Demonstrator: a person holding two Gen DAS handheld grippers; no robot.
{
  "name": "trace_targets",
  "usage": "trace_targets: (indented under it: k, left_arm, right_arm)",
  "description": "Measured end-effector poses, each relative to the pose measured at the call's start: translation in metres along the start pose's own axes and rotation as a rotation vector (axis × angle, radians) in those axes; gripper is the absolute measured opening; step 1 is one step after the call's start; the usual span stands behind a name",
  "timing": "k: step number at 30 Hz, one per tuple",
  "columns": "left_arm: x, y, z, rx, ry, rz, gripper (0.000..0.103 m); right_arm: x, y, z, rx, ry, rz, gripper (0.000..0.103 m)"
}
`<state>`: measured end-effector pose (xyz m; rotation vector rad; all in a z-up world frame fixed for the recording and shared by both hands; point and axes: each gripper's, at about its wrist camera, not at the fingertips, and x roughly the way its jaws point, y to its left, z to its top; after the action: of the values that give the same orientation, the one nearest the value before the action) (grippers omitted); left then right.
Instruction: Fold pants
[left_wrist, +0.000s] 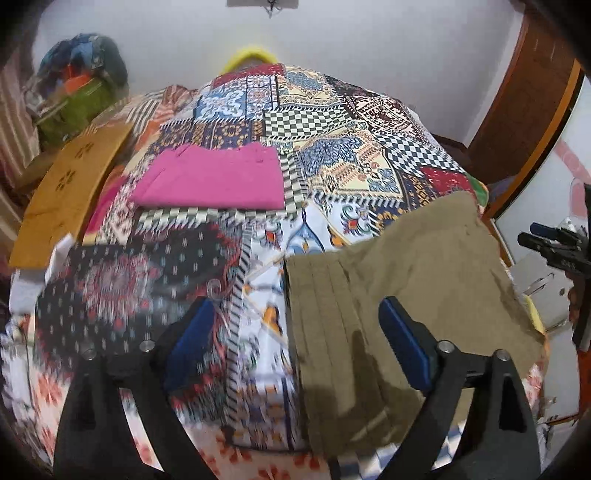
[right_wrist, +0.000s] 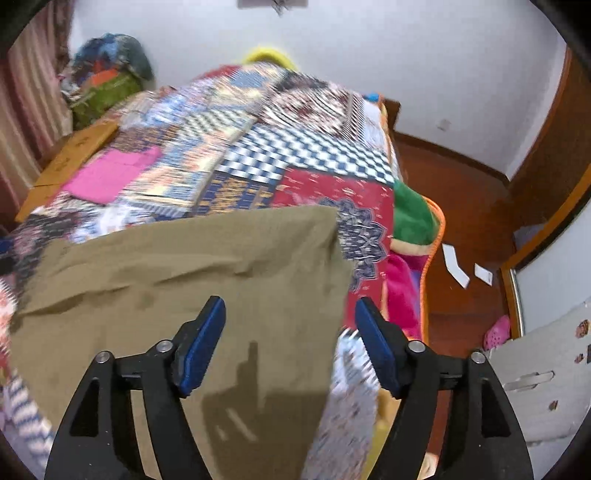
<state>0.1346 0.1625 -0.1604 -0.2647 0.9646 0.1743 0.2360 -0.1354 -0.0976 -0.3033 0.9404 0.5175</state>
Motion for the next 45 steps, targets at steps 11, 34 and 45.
trace_targets:
  k: [11,34,45]
  left_arm:
    - [-0.017,-0.013,-0.066,-0.099,0.121,-0.160,0.092]
    - [0.030,-0.029,-0.067,-0.333,0.172,-0.355,0.100]
    - [0.063,-0.014,-0.043,-0.452,0.177,-0.339,0.101]
  right_arm:
    - [-0.007,0.060,-0.074,-0.084,0.081,0.090,0.073]
    - [-0.033,0.046,-0.070,0.028,-0.021,0.071,0.074]
    - [0.040,0.095,-0.070,-0.046,0.101,0.138,0.074]
